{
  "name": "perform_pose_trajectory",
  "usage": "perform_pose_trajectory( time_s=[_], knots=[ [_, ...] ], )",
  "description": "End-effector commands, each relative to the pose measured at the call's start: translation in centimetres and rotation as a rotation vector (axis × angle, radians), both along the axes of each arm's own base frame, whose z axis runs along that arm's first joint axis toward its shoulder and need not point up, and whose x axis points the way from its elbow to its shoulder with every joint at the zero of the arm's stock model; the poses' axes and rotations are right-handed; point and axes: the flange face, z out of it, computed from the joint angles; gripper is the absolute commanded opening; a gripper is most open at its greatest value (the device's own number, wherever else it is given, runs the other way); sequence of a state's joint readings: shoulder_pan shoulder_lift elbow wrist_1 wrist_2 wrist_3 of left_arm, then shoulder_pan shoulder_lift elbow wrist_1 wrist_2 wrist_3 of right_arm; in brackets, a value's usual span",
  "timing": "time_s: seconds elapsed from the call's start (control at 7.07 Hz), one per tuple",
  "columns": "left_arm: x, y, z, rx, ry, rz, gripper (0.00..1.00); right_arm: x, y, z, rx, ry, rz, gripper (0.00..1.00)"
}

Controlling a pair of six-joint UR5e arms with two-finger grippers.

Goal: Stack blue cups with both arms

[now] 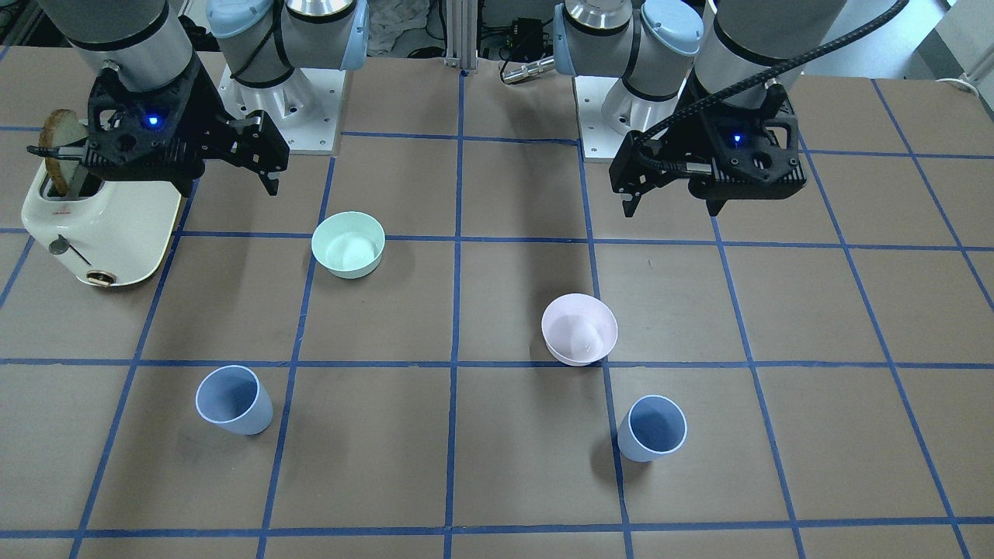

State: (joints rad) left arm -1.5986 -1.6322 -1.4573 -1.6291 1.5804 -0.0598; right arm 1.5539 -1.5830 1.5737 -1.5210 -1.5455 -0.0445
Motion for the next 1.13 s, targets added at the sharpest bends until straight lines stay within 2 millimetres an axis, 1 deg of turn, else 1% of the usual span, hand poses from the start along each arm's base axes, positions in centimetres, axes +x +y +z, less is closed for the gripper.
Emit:
perform_pose_trajectory(
  time_s=[0.0, 0.99],
  knots=[
    [0.01, 0.02, -0.01, 0.001, 0.0, 0.0, 1.0, -0.11, -0.07, -0.07, 0.001, 0.004, 0.0, 1.0],
    [-0.06, 0.31, -0.01, 0.003, 0.0, -0.001, 1.0, -0.14, -0.07, -0.13, 0.001, 0.006, 0.017, 1.0]
  ],
)
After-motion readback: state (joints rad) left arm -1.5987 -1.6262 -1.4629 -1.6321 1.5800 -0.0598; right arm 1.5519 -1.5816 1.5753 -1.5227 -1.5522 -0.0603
